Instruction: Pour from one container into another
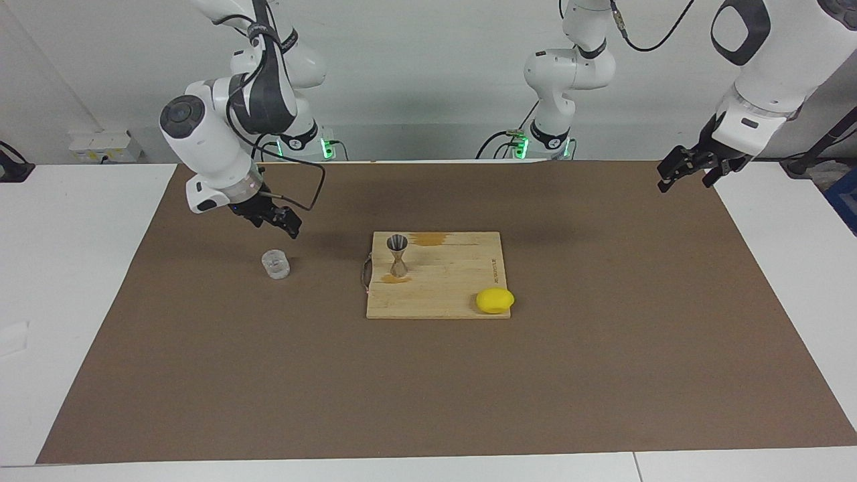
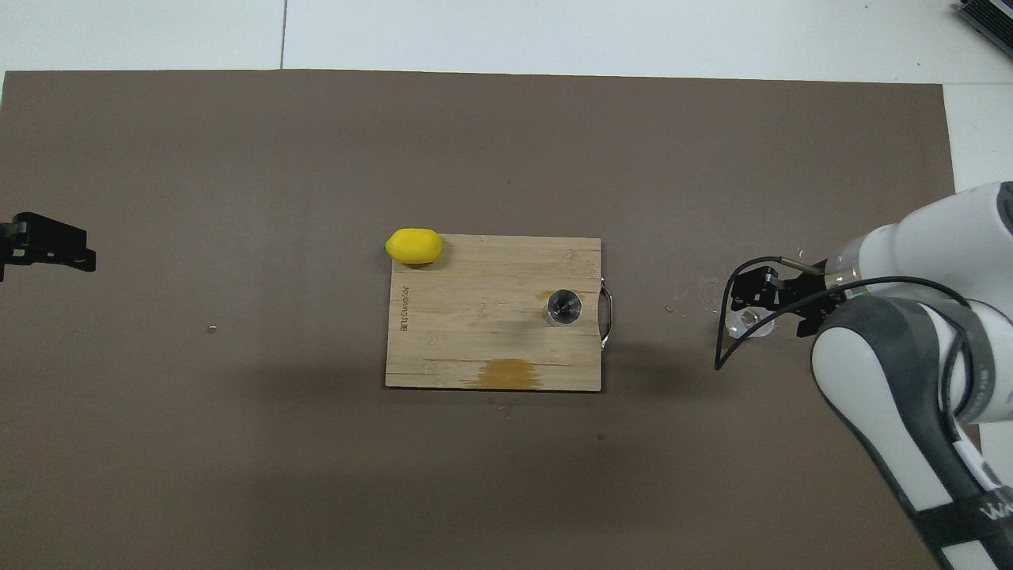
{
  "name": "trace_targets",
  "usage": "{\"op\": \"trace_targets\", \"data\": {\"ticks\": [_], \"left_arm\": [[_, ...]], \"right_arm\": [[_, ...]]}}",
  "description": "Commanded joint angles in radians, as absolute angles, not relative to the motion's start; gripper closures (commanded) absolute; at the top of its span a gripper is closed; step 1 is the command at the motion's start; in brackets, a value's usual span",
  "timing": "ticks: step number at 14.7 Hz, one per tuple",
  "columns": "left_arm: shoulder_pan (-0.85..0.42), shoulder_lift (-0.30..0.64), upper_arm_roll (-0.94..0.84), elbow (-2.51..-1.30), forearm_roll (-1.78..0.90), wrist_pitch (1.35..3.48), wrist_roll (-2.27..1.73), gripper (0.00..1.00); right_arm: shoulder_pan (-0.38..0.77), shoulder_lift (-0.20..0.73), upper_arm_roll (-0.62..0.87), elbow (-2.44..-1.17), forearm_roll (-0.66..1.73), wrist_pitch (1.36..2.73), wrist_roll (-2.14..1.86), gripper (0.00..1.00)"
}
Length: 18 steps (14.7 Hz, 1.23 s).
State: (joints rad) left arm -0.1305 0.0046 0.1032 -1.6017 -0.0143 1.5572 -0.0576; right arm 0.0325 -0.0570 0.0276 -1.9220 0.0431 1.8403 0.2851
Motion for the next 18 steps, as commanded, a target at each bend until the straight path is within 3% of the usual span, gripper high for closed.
{"op": "trace_targets", "data": {"ticks": [1, 10, 18], "left_arm": [[-0.153, -0.009, 0.112, -1.605, -0.021, 1.548, -0.080, 0.00], [-0.152, -0.020, 0.114, -1.609, -0.020, 1.542, -0.080, 0.00], [-0.140, -0.025, 0.115, -1.612, -0.020, 1.526, -0.078, 0.00]], "right_arm": [[0.015, -0.038, 0.028, -1.835, 0.012, 1.793, 0.204, 0.00], [0.018, 0.003, 0.028, -1.643, -0.041, 1.669, 0.150, 0.00], [0.009, -0.008, 0.025, -1.660, -0.035, 1.637, 0.086, 0.00]]}}
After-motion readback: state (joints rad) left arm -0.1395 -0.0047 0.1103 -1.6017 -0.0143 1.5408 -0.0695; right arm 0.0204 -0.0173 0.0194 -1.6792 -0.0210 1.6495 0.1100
